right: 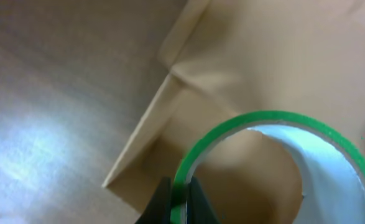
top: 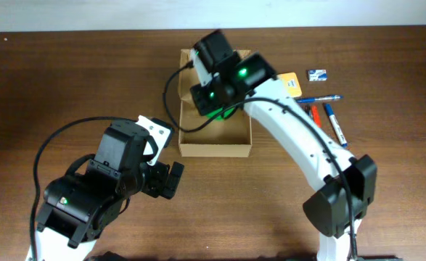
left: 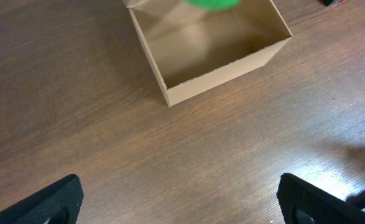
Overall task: Pack container
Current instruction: 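Carry the green tape over the box and drop it inside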
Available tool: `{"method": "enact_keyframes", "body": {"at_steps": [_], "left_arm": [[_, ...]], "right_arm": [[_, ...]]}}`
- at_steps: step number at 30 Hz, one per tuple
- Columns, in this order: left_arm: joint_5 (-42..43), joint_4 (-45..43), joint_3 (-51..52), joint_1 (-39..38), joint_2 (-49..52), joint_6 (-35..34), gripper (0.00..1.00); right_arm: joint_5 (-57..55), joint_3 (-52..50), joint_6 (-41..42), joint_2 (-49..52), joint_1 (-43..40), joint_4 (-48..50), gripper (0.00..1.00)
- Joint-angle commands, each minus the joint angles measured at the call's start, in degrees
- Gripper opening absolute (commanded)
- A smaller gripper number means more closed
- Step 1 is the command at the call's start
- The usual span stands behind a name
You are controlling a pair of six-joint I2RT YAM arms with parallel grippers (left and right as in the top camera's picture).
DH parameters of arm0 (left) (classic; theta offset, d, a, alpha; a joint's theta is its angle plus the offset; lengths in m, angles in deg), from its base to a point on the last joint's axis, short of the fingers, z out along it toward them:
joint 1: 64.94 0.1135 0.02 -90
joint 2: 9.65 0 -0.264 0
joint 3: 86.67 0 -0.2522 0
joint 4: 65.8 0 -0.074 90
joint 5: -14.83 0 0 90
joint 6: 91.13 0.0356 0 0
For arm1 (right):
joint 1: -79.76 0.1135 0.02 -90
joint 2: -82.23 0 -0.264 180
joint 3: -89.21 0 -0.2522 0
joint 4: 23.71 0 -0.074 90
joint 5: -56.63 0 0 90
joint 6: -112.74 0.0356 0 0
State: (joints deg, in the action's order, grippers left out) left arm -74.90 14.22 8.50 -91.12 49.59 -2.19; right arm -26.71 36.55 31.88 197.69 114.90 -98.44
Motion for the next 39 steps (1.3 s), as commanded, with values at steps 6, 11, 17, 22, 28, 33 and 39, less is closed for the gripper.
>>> {"method": "enact_keyframes", "body": {"at_steps": [6,11,17,22,28,33,39], "left_arm": [[0.85,-0.02,-1.03,0.09,-0.72,0.92,1.00],[0.85,-0.02,-1.03,0.09,-0.72,0.92,1.00],[0.85,-0.02,-1.03,0.09,-0.72,0.92,1.00],[0.85,-0.02,-1.03,0.09,-0.72,0.92,1.00],[0.85,-0.02,-1.03,0.09,-0.72,0.92,1.00],[0.85,-0.02,-1.03,0.09,-0.72,0.92,1.00],[0.85,-0.02,-1.03,0.09,-0.72,0.92,1.00]], "right_arm": [[1.73,-5.90,0.98,-0.55,4.74,4.37,0.04],[1.77,-11.80,1.03,-0.55,5.09,10.19,0.04],[1.81,-15.32,1.01,-0.55,5.38,12.85,0.04],[1.79,-16.31,1.01,-0.55,6.29,13.90,0.04],[1.77,-16.31,1.01,-0.04,6.97,14.73,0.04],[1.77,-16.31,1.01,0.33,6.95,14.73,0.07],[1.79,-16.31,1.01,0.33,6.95,14.73,0.30]]}}
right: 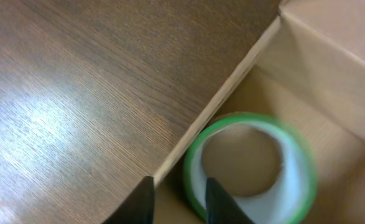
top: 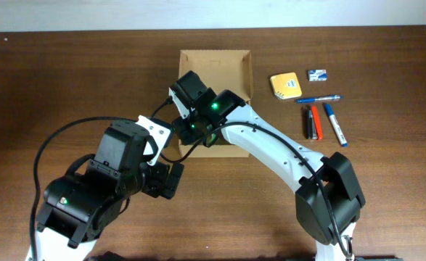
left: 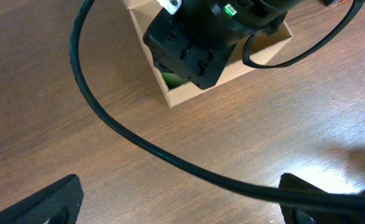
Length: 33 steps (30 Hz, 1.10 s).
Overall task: Pack container
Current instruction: 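Carry the green tape over the box and drop it inside, then move the right gripper to the yellow sticky-note pad and grasp it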
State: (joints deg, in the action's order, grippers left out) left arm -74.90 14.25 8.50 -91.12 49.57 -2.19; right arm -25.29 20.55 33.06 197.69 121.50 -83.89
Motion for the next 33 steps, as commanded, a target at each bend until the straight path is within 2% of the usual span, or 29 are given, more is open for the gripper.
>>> {"method": "enact_keyframes", "body": {"at_steps": [1,11,18,26,33], "left_arm": [[0.85,-0.04,-1.03,0.09,-0.70,0.92,1.00],[0.85,-0.02,-1.03,0.09,-0.70,0.92,1.00],[0.85,-0.02,-1.03,0.09,-0.70,0.92,1.00],[0.85,-0.02,-1.03,0.09,-0.70,0.92,1.00],[0.85,-0.02,-1.03,0.09,-0.70,0.92,1.00]], "right_arm": [[0.37,-0.31,-0.17,0.33,0.35,0.17,0.30],[0.35,0.11,-0.48,-0.39,0.17,-0.04,0.30],[-0.96,4.70,-2.82,-6.78,-2.23,-1.27,0.31],[-7.30,5.68,-2.82,-15.21,-11.98,-1.38,0.37],[-7.30,5.55,-2.73,-14.84,-23.30,-2.64,0.38]]}}
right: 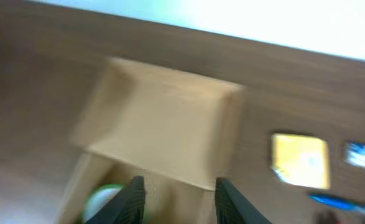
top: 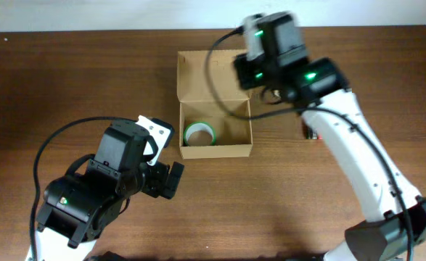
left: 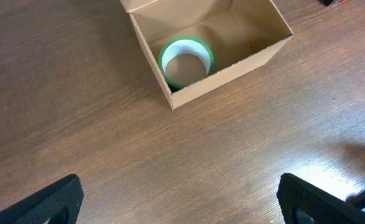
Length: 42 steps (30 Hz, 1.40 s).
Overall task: Pack container
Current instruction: 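Move the right gripper to the yellow sticky-note pad and grasp it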
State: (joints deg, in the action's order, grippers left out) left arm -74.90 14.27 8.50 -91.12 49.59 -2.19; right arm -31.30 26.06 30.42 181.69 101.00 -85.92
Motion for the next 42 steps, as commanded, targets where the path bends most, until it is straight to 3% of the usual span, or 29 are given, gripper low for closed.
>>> {"method": "enact_keyframes", "body": {"at_steps": [1,5,11,16,25,32,42], "left_arm": [[0.85,-0.04,-1.03,0.09,-0.72,0.92,1.00],[0.85,-0.04,-1.03,0.09,-0.72,0.92,1.00],[0.85,-0.07,-1.03,0.09,-0.72,0.92,1.00],[0.85,-0.04,-1.03,0.09,-0.72,0.92,1.00],[0.85,-0.07,-1.03,0.09,-0.72,0.92,0.99],[0.85,-0.04,-1.03,0.09,-0.72,0.92,1.00],[0.85,-0.04,-1.03,0.09,-0.72,0.92,1.00]], "right_arm": [[-1.29,0.00,0.00,1.44,-4.22,-0.79,0.38],[-1.29,-0.44,0.28,2.93,-9.11,-0.59,0.39],[-1.27,-0.55,-0.44,6.40,-13.84,-0.57,0.52],[-1.46,-0.55,-4.68,10.21,-15.23,0.24,0.72],[-1.31,-0.55,-12.33,17.40,-15.32,4.92,1.00],[-1.33,-0.55,-17.38,22.91,-15.32,7.39,0.99],[-1.46,-0.55,-17.79,30.36,-16.15,10.78,0.99]]}}
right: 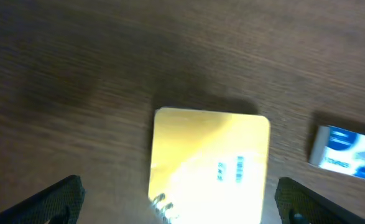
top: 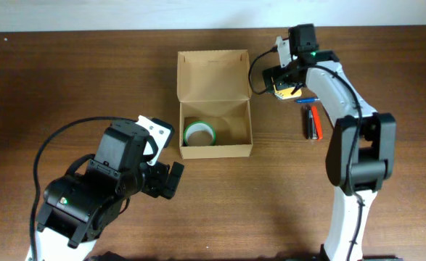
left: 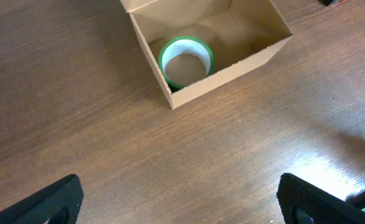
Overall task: Pack container
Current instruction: 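Move the right gripper to the yellow sticky-note pad and grasp it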
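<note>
An open cardboard box holds a green roll of tape in its near left corner. To the right of the box lies a yellow spiral notepad, mostly hidden under my right arm in the overhead view. My right gripper hangs open right above the notepad, fingers wide on both sides of it. A small blue and white eraser lies beside the pad. My left gripper stands open over bare table near the box's front.
Pens and markers lie on the table right of the notepad, partly under my right arm. The box lid flap stands open at the far side.
My right gripper has moved from above the box's far right side to right over the yellow notepad, and its fingers are spread wider. The left arm, box and tape have not moved.
My right gripper held the green tape roll over the box. Then it was low in the box's near left corner, open around the roll. Then it was empty above the box, the roll lying inside. Now it hangs open over the yellow notepad.
</note>
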Available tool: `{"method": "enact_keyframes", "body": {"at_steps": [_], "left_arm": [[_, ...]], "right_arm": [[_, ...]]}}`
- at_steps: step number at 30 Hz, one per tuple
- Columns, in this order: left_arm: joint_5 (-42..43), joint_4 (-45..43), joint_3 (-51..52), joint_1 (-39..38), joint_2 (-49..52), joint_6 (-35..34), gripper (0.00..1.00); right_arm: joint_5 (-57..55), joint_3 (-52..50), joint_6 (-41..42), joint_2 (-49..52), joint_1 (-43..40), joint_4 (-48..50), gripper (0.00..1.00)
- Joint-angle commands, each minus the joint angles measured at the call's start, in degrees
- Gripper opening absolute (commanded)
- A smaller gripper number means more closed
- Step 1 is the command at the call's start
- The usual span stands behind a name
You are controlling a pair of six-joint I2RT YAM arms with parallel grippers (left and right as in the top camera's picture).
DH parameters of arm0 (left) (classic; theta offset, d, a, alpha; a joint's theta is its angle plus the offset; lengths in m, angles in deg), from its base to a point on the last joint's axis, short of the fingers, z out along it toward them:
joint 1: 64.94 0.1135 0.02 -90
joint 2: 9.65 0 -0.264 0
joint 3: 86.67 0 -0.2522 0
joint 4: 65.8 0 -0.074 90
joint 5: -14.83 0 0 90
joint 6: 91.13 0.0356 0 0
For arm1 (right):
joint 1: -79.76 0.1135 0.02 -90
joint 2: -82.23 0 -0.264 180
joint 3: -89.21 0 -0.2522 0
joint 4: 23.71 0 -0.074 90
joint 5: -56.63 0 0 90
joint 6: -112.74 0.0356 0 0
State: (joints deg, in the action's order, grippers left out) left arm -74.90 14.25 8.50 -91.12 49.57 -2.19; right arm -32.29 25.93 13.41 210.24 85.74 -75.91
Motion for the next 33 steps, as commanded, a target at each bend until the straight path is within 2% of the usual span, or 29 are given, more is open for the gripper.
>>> {"method": "enact_keyframes", "body": {"at_steps": [1,33], "left_arm": [[0.85,-0.02,-1.03,0.09,-0.70,0.92,0.99],[0.85,-0.02,-1.03,0.09,-0.70,0.92,1.00]], "right_arm": [[-0.46,-0.42,-0.76,2.27,-1.25,1.14,0.99],[3.43,-0.55,0.52,5.84,-3.87,4.90,0.99]]}}
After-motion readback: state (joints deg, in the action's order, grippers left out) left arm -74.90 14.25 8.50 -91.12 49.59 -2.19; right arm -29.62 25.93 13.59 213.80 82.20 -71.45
